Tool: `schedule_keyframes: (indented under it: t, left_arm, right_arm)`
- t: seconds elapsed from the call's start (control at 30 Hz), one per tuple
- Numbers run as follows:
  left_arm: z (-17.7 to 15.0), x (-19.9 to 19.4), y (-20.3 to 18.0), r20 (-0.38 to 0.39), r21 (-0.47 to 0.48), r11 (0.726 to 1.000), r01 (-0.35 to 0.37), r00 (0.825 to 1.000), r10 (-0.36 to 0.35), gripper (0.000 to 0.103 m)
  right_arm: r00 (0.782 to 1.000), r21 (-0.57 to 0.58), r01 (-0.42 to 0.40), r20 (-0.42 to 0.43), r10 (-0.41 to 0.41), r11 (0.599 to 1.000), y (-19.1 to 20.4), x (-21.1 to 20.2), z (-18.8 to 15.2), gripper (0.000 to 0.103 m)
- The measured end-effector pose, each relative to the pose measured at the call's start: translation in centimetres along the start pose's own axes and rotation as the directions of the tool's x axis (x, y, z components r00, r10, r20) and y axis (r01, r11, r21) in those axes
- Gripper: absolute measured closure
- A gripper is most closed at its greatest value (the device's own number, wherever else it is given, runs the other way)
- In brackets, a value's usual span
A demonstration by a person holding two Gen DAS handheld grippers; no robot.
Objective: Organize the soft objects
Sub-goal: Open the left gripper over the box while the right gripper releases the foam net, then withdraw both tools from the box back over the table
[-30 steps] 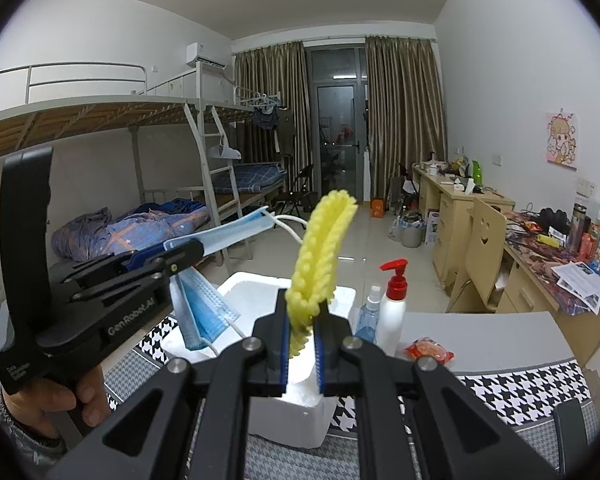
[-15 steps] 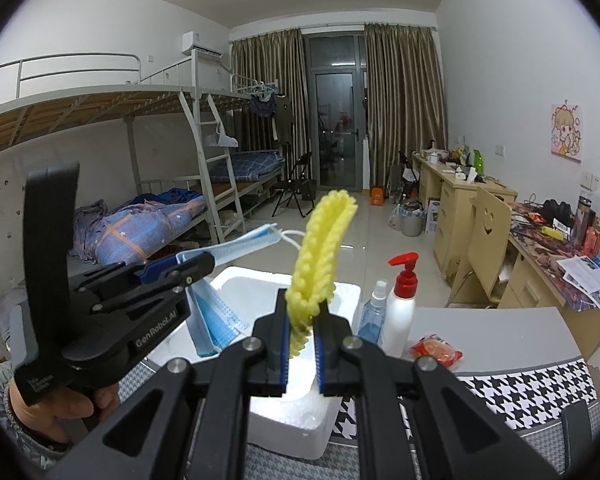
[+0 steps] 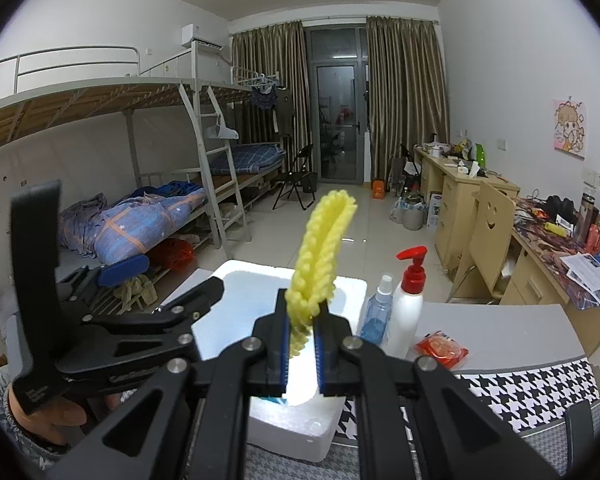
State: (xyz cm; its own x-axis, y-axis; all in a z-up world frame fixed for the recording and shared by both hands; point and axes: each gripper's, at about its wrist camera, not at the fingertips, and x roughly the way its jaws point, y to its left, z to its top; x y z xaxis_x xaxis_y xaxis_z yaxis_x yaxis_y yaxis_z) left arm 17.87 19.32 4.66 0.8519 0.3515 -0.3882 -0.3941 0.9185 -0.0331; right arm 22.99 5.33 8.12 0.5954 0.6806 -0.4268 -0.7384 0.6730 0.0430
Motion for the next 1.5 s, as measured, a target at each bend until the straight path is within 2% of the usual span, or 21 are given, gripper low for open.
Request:
schedule_keyframes:
  t: [0.4,0.63,0.7,0.77,0.87,1.07,1.17,1.5]
  left_arm:
    - [-0.1,-1.4,2.2,0.009,-0.030,0.999,-0.031,0.999,0.031,0.001]
    - [-0.4,-1.5,3.1,0.008,-0.046,0.998,-0.031,0.999,0.032,0.001]
    - [-0.6,-1.5,3.3,0.007,-0.052,0.998,-0.036,0.999,0.036,0.001]
    - [-0.8,-1.5,3.3,0.007,-0.055,0.998,-0.035,0.999,0.036,0.001]
    - [-0.9,-1.4,3.4,0.005,-0.052,0.998,-0.032,0.999,0.032,0.001]
    - [-1.0,-1.3,3.2,-0.009,-0.052,0.998,-0.029,1.000,0.029,0.001]
    - [-0.8,-1.4,3.1,-0.008,-0.053,0.998,-0.027,1.000,0.027,0.001]
    - [-0.6,-3.3,2.1,0.023,-0.036,0.999,-0.036,0.999,0.037,0.001]
  right_arm:
    - [0.998,-0.007,-0.045,-0.046,0.044,0.999,0.9,1.8,0.0,0.090]
    - [0.996,-0.009,-0.040,-0.082,0.039,0.999,0.9,3.6,0.2,0.089]
    - [0.995,-0.020,-0.034,-0.096,0.032,0.999,1.1,4.0,0.1,0.085]
    - [0.994,-0.027,-0.033,-0.104,0.030,0.999,1.1,4.3,0.1,0.062]
    - [0.993,-0.009,-0.035,-0.111,0.034,0.999,0.9,4.5,0.1,0.045]
    - [0.993,-0.015,-0.026,-0.115,0.024,1.000,1.0,4.3,0.1,0.043]
    - [0.994,-0.009,-0.022,-0.107,0.021,1.000,0.8,3.7,0.2,0.034]
    - [0.998,0.017,0.008,-0.065,-0.007,1.000,0.0,1.2,0.0,0.023]
